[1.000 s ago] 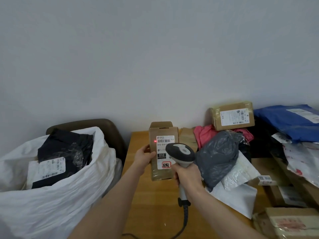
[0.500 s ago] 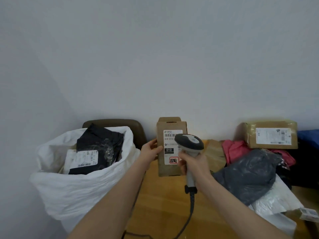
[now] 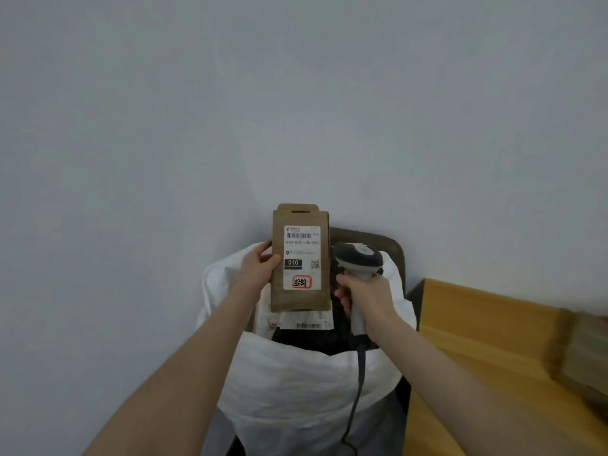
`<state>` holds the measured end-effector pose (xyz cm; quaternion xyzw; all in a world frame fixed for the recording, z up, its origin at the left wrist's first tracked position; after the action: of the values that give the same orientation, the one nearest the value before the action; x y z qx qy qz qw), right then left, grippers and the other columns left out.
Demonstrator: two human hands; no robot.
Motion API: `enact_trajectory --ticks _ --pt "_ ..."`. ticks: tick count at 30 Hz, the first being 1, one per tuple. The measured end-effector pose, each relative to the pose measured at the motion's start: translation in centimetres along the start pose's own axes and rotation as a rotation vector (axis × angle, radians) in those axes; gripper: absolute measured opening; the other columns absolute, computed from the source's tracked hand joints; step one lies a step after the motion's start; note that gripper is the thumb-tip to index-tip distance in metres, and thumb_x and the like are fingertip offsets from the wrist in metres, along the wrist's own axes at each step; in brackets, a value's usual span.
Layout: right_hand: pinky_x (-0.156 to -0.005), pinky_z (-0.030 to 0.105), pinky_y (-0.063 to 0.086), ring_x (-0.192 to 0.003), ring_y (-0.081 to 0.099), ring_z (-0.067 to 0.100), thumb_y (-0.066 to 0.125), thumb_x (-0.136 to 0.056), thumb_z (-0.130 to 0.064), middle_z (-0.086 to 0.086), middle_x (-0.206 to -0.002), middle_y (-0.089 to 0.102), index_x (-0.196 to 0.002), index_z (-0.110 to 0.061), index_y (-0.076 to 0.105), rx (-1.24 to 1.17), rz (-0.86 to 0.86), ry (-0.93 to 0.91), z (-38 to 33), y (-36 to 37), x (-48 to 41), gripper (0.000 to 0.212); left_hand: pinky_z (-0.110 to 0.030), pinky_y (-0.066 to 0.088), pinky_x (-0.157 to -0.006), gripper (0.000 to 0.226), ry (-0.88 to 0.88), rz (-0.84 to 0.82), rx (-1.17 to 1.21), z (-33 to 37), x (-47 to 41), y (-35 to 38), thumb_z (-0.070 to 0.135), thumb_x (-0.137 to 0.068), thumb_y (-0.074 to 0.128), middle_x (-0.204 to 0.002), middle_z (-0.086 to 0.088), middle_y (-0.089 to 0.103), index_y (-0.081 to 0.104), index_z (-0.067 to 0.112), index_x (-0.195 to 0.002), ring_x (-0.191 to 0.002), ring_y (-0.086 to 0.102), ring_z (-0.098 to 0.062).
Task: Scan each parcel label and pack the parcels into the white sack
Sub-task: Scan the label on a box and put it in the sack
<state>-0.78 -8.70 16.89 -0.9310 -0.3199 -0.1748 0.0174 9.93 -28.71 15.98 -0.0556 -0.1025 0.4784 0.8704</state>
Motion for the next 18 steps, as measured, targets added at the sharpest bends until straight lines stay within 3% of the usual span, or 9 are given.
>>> enact_trajectory --ticks 4,8,11,13,15,18 --pt "-0.062 0.034 0.052 -0.054 0.059 0.016 0.069 -0.084 -0.01 0.01 -0.066 0.067 -0.078 -0.007 0.066 0.03 0.007 0.069 2.0 5.0 -1.8 0.007 -0.04 0.055 -0.084 0.048 -0.092 0.077 -0.171 -3.3 -4.3 -6.4 0.009 -0.095 0.053 -0.119 -0.017 0.064 0.043 0.016 -0.142 -0.095 0.066 -0.026" --pt "-0.082 0.047 0.057 -0.085 0.069 0.03 0.073 -0.082 -0.016 0.015 -0.088 0.071 -0.086 -0.012 0.063 0.09 0.049 0.132 4.7 7.4 -3.5 0.011 -0.044 0.047 -0.099 0.047 -0.182 -0.085 -0.423 -7.9 -5.8 -6.8 0.01 -0.096 0.052 -0.13 -0.016 0.058 0.042 0.009 -0.142 -0.115 0.058 -0.031" --pt "-0.093 0.051 0.051 -0.099 0.065 0.033 0.075 -0.08 -0.018 0.016 -0.101 0.069 -0.102 -0.009 0.064 0.105 0.074 0.183 5.9 7.8 -4.4 0.026 -0.043 0.048 -0.097 0.059 -0.115 -0.136 -0.591 -10.0 -5.3 -4.8 0.009 -0.088 0.059 -0.128 -0.009 0.059 0.038 0.017 -0.142 -0.115 0.058 -0.027" --pt "-0.095 0.051 0.05 -0.1 0.064 0.033 0.076 -0.081 -0.018 0.016 -0.105 0.068 -0.11 -0.005 0.064 0.098 0.081 0.214 6.3 7.8 -4.9 0.035 -0.044 0.047 -0.098 0.073 -0.032 -0.153 -0.766 -10.2 -5.3 -3.2 0.014 -0.085 0.061 -0.133 -0.008 0.049 0.024 0.026 -0.148 -0.119 0.052 -0.029" --pt "-0.095 0.05 0.05 -0.1 0.064 0.032 0.076 -0.081 -0.018 0.016 -0.106 0.068 -0.108 -0.004 0.064 0.089 0.095 0.224 6.4 7.6 -5.2 0.033 -0.045 0.041 -0.104 0.081 0.098 -0.172 -0.969 -9.5 -5.3 -1.4 0.028 -0.083 0.066 -0.146 -0.008 0.033 0.02 0.03 -0.15 -0.132 0.037 -0.03" --pt "-0.094 0.045 0.051 -0.101 0.062 0.029 0.076 -0.081 -0.018 0.013 -0.107 0.067 -0.109 -0.007 0.064 0.08 0.099 0.217 6.3 7.4 -5.7 0.032 -0.047 0.03 -0.111 0.088 0.151 -0.385 -1.111 -9.3 -5.1 1.1 0.044 -0.078 0.072 -0.159 -0.008 0.011 0.022 0.032 -0.15 -0.145 0.013 -0.03"
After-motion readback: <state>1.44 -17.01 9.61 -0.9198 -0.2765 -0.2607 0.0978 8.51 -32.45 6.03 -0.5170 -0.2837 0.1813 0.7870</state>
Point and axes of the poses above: each hand's wrist, its own x-axis away from the middle knuckle, its own y-axis out of the palm, z = x × y, the point moved 2 cm from there along -x, towards the middle knuckle
